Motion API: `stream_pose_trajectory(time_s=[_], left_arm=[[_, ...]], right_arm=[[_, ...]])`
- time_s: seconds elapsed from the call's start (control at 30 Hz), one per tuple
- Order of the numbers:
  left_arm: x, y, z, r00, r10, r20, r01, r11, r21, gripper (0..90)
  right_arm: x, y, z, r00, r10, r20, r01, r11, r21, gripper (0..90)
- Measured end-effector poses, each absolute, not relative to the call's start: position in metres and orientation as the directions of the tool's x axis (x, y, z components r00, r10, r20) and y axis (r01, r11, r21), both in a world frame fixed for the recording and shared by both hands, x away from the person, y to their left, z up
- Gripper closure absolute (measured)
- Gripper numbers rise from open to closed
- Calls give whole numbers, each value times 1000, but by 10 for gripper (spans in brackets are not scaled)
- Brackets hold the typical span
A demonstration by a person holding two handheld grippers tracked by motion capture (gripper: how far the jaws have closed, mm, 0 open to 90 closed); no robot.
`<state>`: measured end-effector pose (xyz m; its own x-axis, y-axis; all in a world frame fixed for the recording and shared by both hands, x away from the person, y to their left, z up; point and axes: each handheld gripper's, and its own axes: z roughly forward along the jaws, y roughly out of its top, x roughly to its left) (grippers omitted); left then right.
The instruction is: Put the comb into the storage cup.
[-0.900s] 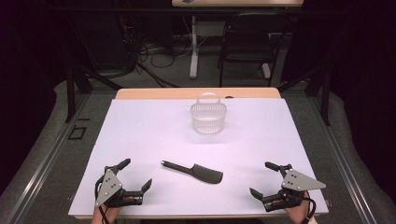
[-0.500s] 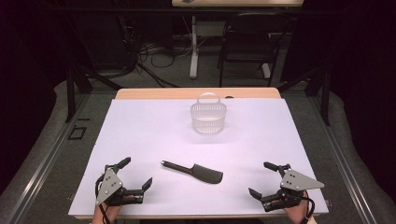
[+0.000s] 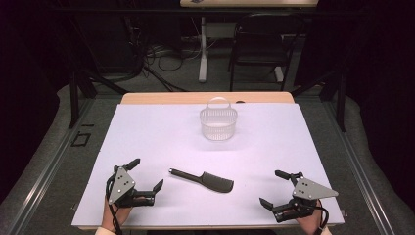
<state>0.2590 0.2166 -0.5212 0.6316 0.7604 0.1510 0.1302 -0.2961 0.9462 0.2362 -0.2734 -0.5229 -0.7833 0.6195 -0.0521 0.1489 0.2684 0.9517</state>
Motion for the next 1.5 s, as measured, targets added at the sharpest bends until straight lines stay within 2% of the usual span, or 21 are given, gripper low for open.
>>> stream_pose_trajectory(time_s=[0.4,0.73,1.5], left_arm=[[279,213,-518,621,769,153,157,-314,936,2],[297,207,-516,582,804,122,238,-312,920,2],[327,183,-521,634,763,129,316,-408,857,15]], right_arm=[[236,-272,-523,-781,623,-46,160,270,949,0],[238,-271,-524,-780,624,-53,160,280,946,0],[238,-272,-524,-775,630,-44,175,280,944,0]])
